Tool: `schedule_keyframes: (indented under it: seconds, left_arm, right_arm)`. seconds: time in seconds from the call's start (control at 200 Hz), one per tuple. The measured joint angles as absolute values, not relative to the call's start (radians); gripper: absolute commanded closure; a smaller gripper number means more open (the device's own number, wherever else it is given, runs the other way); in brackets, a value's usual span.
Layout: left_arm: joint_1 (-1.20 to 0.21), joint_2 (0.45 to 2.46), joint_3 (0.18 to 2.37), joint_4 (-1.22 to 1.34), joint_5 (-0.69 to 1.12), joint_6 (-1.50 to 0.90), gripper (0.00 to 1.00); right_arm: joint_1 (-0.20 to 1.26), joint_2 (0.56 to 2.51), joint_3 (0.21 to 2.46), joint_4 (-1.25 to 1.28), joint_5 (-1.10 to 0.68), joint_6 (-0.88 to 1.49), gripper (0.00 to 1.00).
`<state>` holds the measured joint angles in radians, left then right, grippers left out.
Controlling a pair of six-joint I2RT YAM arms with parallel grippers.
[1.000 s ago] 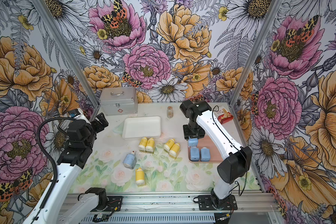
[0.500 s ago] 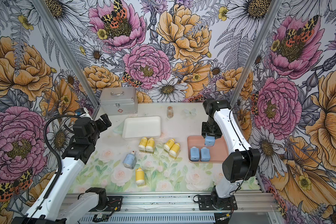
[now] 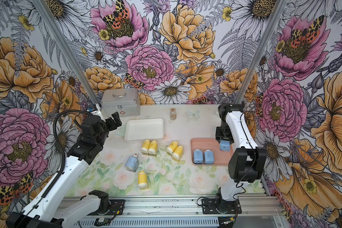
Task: Place the pencil sharpeners by color into the storage box
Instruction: Place the pencil sharpener in the storage box.
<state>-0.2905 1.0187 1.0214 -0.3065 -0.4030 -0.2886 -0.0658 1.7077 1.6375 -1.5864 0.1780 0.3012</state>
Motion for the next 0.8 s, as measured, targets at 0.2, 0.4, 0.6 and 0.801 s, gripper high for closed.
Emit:
schedule_keyframes:
  seconds: [0.2, 0.4, 0.6, 0.801]
  left_arm:
    - [-0.378, 1.120, 1.127, -0.311, -0.476, -0.280, 0.01]
    - [-0.445, 1.207, 1.190, -0.331, -0.527, -0.260, 0.01]
    - [-0.461, 1.221, 1.195, -0.340, -0.550, -0.258, 0.01]
    - [-0.463, 1.221, 1.195, -0.341, -0.558, -0.258, 0.01]
  right_arm:
    - [-0.106, 1.778, 1.629, -1.570, 0.233, 0.265, 0.58]
    - [-0.115, 1.791, 1.591, -1.547, 0.265, 0.249, 0.59]
    - [-0.115, 1.791, 1.529, -1.525, 0.271, 0.241, 0.58]
    - [-0.115, 1.801, 1.478, -1.494, 0.278, 0.234, 0.56]
